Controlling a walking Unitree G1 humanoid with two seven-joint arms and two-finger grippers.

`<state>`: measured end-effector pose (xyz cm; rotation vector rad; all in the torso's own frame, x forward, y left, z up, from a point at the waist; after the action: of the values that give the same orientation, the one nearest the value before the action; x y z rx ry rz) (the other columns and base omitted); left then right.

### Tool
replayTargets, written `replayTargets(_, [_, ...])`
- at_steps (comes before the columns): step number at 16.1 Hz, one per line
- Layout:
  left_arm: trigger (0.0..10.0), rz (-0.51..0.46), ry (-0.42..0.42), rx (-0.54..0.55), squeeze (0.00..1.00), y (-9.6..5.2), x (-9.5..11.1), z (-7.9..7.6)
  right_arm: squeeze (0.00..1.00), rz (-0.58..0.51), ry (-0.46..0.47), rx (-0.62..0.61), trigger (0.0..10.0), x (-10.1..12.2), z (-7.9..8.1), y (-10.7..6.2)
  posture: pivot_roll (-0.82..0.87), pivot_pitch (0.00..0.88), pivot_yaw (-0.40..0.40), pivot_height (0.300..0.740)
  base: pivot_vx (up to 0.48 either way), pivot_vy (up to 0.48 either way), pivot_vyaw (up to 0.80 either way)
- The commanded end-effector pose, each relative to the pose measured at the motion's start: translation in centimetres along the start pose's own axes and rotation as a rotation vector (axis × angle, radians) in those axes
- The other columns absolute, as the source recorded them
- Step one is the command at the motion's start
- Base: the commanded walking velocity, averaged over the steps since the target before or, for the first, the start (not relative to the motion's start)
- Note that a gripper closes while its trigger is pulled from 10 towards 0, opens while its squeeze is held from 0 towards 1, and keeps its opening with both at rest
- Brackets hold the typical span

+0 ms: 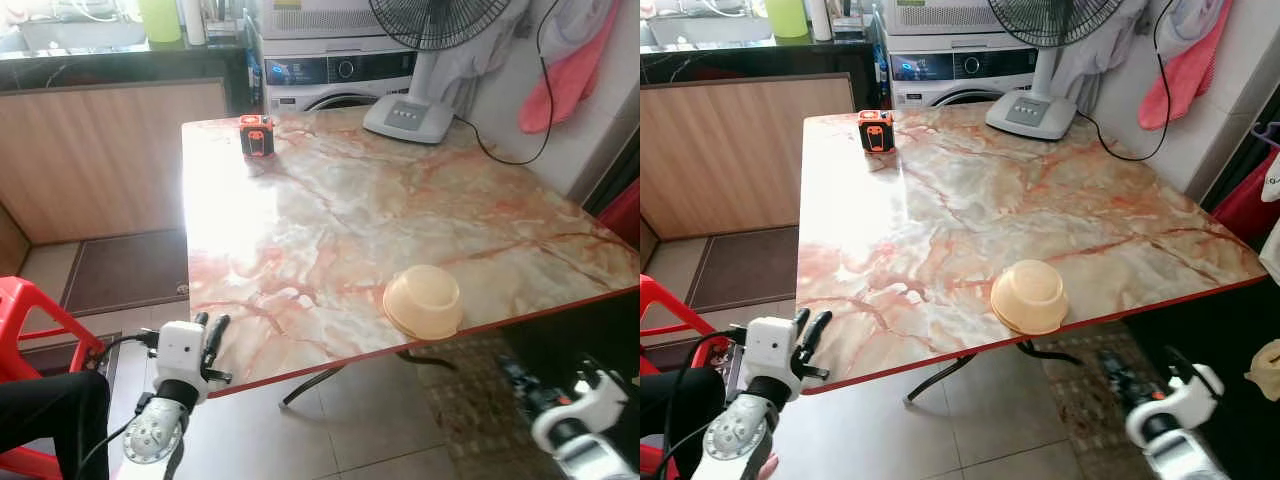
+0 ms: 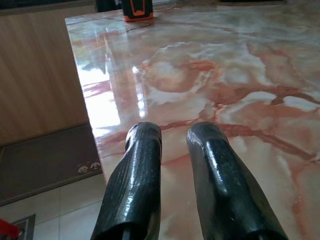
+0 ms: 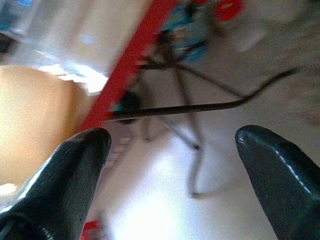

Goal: Restocking fridge

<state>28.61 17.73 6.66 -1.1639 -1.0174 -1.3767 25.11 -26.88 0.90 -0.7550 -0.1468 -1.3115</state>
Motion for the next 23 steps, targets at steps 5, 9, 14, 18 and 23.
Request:
replayTargets(5, [10.0, -0.004, -0.047, 0.065, 0.0, -0.3, -0.6, 1.4, 0.0, 0.036, 0.035, 0.13, 10.0, -1.6, 2.8, 0.6, -0.07, 0.0, -0.063, 0.74, 0.0, 0.0, 0.0])
replayTargets(9, [10.0, -0.027, -0.005, 0.082, 0.0, -1.7, -0.5, 1.6, 0.0, 0.088, 0.034, 0.201, 10.0, -3.0, 4.0, 0.6, -0.06, 0.0, -0.081, 0.74, 0.0, 0.0, 0.0])
replayTargets(14, [10.0, -0.044, -0.007, 0.052, 0.0, -0.9, -0.1, 0.7, 0.0, 0.1, 0.037, 0.248, 10.0, -3.5, 5.5, 1.0, -0.07, 0.0, -0.075, 0.74, 0.0, 0.0, 0.0])
replayTargets(18, [10.0, -0.049, -0.006, 0.047, 0.0, -0.8, 0.1, 0.6, 0.0, 0.094, 0.021, 0.266, 10.0, -3.5, 6.8, 1.8, -0.07, 0.0, -0.078, 0.74, 0.0, 0.0, 0.0])
replayTargets(23, [10.0, -0.055, -0.001, 0.044, 0.0, -0.5, 0.3, 0.5, 0.0, 0.103, -0.022, 0.27, 10.0, -3.6, 7.8, 2.9, -0.06, 0.0, -0.085, 0.74, 0.0, 0.0, 0.0])
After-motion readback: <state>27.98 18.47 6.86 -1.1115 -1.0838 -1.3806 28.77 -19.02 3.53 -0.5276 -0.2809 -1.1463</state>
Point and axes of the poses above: a point about 5 cm out from each wrist's last joint towards the gripper, its own y axis pointing out of the wrist towards the gripper, its own x axis along the axis of the wrist's last joint, z = x × y, the point moved 4 cm from there along y, pointing out of the wrist towards the gripper, and after that the axes turned 3 degrees about y, right-handed, at the moved point
